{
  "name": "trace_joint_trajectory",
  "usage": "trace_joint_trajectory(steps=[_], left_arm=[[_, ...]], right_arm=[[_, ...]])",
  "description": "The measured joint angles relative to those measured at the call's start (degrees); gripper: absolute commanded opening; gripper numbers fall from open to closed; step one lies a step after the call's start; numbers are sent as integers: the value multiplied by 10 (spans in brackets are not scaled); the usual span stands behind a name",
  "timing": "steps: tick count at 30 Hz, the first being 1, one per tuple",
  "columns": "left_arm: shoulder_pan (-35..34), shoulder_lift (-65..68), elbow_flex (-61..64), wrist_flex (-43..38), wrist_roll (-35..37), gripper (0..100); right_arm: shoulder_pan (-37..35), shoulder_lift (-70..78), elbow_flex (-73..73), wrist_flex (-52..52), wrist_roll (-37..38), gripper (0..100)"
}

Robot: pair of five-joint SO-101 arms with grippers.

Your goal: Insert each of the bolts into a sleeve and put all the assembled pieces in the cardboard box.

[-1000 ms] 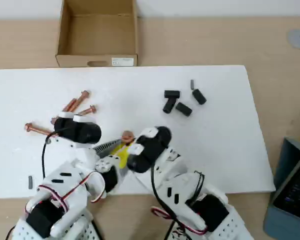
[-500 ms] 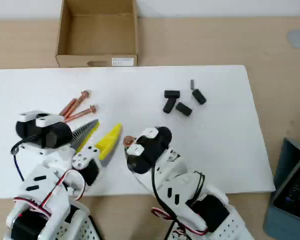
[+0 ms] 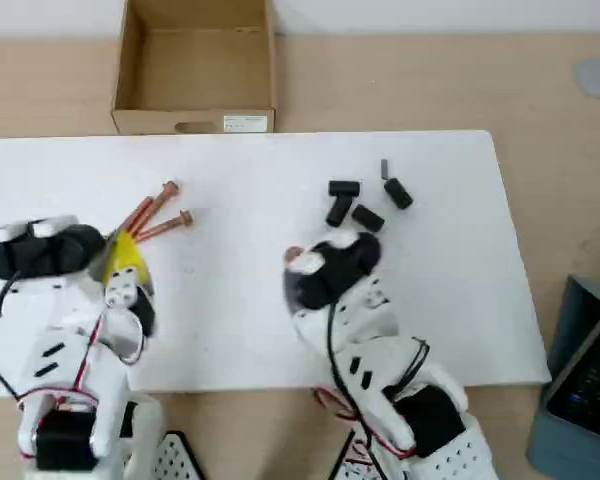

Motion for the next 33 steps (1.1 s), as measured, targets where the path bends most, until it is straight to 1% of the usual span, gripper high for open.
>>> trace_joint_trajectory(steps=[3,5,12,15,23,25,29,33], left_arm=[[-40,2,60,0,0,2],[-51,3,100,0,0,2],[-55,3,190,0,0,2],[-55,3,214,0,-20,2],[-55,3,222,0,-35,2],[-55,3,222,0,-35,2],[-55,3,222,0,-35,2],[-55,3,222,0,-35,2]], right_arm=[[48,1,-20,4,-6,9],[64,17,-50,4,-6,9],[67,178,-172,4,-6,9],[67,258,-216,-13,-6,9],[67,472,-328,-122,-5,9],[67,536,-365,-150,8,9],[67,673,-463,-200,32,9],[67,823,-587,-223,59,9]])
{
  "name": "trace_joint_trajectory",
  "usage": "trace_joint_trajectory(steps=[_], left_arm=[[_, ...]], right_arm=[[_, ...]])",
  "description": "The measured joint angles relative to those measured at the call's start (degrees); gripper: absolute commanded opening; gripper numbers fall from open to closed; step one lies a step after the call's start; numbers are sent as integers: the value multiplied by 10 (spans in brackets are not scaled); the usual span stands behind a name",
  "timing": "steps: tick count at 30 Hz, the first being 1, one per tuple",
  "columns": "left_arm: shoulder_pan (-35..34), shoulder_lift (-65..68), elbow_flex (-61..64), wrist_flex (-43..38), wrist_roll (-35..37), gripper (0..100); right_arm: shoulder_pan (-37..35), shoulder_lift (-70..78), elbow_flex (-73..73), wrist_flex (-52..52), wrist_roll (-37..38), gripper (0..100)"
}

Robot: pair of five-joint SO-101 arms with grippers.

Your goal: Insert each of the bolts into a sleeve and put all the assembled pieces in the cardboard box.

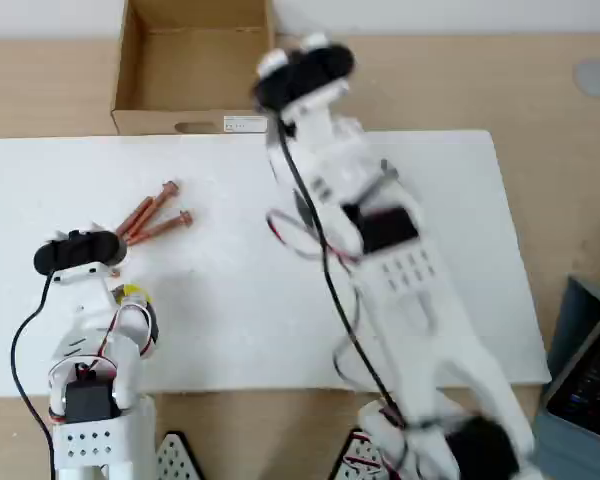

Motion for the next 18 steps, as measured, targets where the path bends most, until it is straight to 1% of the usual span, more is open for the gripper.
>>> trace_joint_trajectory(steps=[9,18], left_arm=[[0,0,0,0,0,2],[0,0,0,0,0,2]], right_arm=[[0,314,-313,-3,40,9],[-1,576,-600,-3,96,10]])
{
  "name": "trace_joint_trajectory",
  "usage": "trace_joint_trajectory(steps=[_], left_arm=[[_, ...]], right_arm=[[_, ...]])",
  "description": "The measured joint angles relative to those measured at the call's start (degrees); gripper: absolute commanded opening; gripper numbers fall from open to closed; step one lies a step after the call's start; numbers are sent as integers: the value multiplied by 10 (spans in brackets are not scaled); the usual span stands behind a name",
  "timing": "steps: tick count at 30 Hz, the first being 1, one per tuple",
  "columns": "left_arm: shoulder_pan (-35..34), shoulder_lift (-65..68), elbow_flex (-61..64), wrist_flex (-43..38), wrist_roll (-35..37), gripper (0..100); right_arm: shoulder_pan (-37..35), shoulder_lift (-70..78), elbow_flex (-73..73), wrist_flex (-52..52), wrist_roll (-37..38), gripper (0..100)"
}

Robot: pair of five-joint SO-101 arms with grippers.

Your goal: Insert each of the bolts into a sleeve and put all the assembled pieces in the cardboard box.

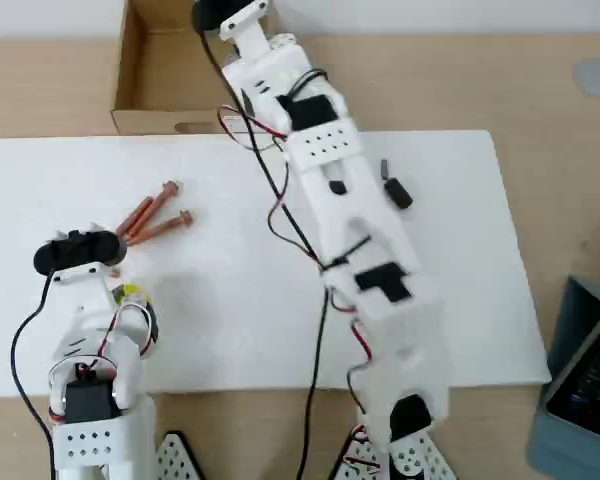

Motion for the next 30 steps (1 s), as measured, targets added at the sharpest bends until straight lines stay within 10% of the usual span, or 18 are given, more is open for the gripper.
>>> trace_joint_trajectory(steps=[30], left_arm=[[0,0,0,0,0,2]], right_arm=[[0,226,-211,13,101,142]])
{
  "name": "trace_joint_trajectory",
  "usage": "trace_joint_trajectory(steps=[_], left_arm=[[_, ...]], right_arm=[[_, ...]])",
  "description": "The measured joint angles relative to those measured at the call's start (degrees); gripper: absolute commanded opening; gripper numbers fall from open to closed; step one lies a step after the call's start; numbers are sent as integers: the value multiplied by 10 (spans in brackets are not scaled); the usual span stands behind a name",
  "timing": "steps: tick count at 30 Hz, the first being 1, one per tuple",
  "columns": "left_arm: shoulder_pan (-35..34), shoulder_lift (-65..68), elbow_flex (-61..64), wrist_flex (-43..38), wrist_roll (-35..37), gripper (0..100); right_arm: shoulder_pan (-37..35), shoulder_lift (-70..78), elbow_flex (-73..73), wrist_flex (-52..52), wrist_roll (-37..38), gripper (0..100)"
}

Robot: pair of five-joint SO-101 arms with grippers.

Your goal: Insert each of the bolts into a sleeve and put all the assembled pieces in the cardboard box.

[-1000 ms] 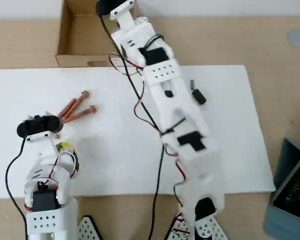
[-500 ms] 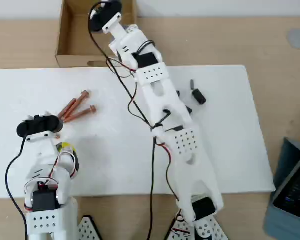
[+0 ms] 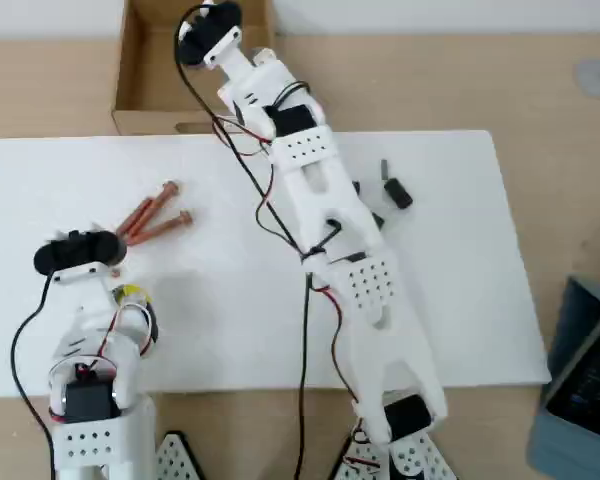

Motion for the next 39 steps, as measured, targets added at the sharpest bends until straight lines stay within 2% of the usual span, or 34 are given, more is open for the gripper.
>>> trace_joint_trajectory(steps=[6,21,34,39], left_arm=[[0,0,0,0,0,2],[0,0,0,0,0,2],[0,0,0,0,0,2],[0,0,0,0,0,2]], right_arm=[[0,0,-50,60,0,142],[24,-1,-340,404,0,142],[45,-29,-351,647,-1,142],[59,-67,-351,664,-1,142]])
